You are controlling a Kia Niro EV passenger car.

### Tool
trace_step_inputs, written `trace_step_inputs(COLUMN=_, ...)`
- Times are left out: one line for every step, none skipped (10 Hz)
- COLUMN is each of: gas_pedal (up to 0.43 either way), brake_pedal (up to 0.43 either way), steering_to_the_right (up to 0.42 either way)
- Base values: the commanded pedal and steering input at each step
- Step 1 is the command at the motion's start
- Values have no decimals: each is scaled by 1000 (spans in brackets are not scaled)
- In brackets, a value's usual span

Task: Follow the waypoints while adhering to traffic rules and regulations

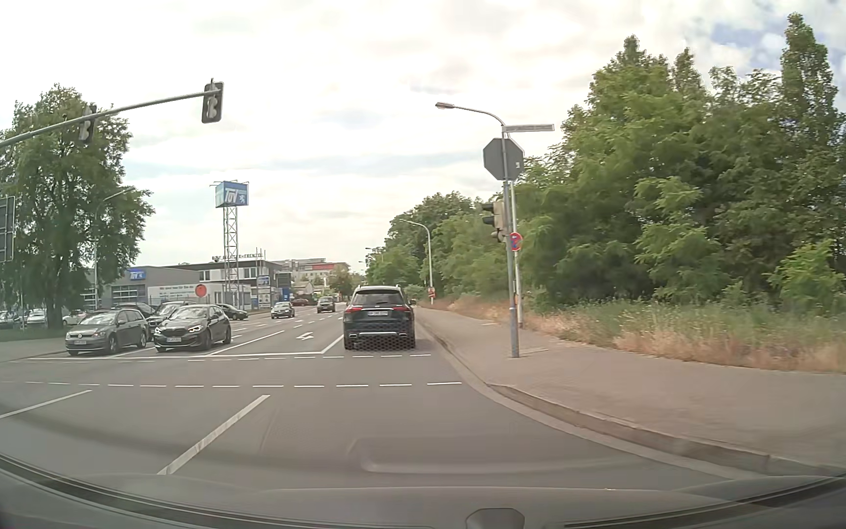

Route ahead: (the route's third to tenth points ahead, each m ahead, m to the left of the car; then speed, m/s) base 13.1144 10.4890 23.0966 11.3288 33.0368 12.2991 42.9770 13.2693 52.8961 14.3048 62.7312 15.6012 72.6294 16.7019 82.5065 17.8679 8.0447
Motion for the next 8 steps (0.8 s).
trace_step_inputs(gas_pedal=157, brake_pedal=24, steering_to_the_right=-140)
trace_step_inputs(gas_pedal=157, brake_pedal=24, steering_to_the_right=-112)
trace_step_inputs(gas_pedal=138, brake_pedal=24, steering_to_the_right=-84)
trace_step_inputs(gas_pedal=138, brake_pedal=18, steering_to_the_right=-56)
trace_step_inputs(gas_pedal=130, brake_pedal=24, steering_to_the_right=-35)
trace_step_inputs(gas_pedal=118, brake_pedal=24, steering_to_the_right=-24)
trace_step_inputs(gas_pedal=110, brake_pedal=24, steering_to_the_right=-13)
trace_step_inputs(gas_pedal=110, brake_pedal=24, steering_to_the_right=-7)
